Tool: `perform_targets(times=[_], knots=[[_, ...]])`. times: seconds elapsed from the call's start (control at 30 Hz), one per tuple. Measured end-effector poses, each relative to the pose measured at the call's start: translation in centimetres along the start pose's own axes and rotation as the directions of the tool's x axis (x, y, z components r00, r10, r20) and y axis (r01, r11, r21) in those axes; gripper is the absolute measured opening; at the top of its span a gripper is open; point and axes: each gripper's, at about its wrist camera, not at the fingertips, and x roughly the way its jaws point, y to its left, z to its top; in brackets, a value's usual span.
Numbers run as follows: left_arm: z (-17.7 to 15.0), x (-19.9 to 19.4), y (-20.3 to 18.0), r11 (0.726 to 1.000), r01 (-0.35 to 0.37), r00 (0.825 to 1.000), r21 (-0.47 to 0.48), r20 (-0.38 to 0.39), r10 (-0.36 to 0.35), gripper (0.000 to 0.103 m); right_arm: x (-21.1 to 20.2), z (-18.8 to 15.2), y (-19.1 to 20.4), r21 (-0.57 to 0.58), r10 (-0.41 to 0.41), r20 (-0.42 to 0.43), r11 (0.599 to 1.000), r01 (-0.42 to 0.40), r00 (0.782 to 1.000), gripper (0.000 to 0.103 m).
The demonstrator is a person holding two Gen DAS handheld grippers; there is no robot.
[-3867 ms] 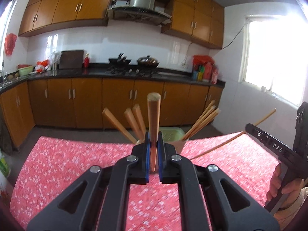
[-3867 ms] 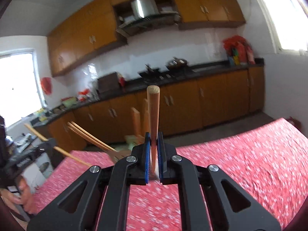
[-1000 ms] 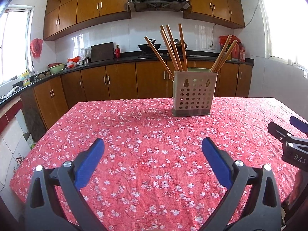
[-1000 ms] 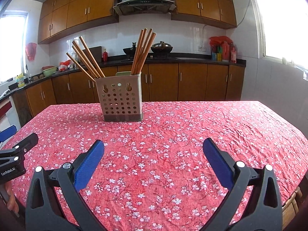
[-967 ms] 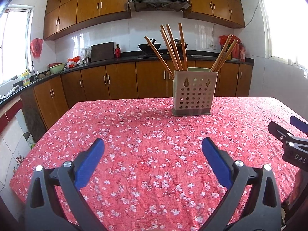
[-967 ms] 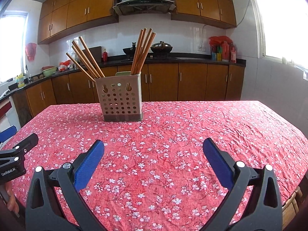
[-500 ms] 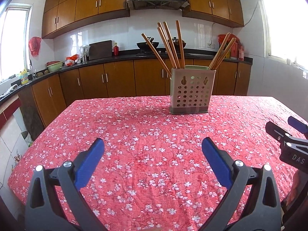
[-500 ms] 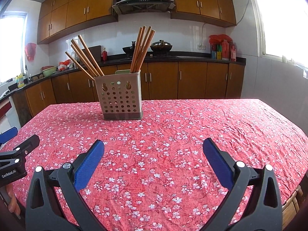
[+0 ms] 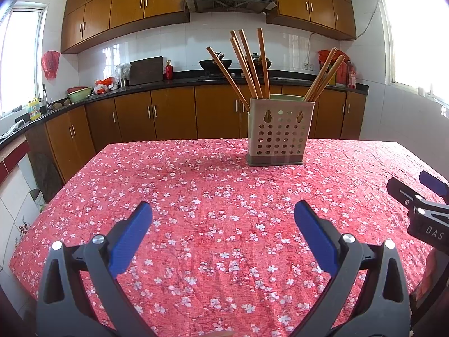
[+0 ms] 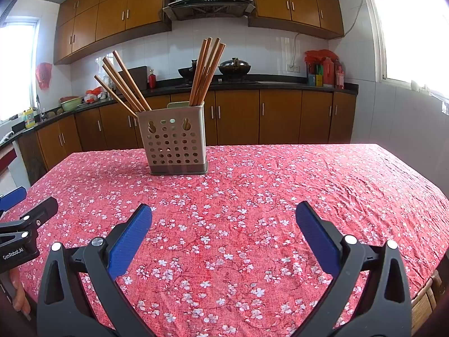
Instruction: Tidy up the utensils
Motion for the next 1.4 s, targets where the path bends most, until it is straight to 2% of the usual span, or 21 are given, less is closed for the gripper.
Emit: perform_targets(times=[1.4], knots=[[-0.23, 0.34, -0.07, 1.0, 0.006, 1.0, 0.001, -0.015, -0.006, 0.099, 0.4, -0.15, 0.18, 0.013, -0.005, -0.019, 1.0, 0.005, 1.0, 0.101]])
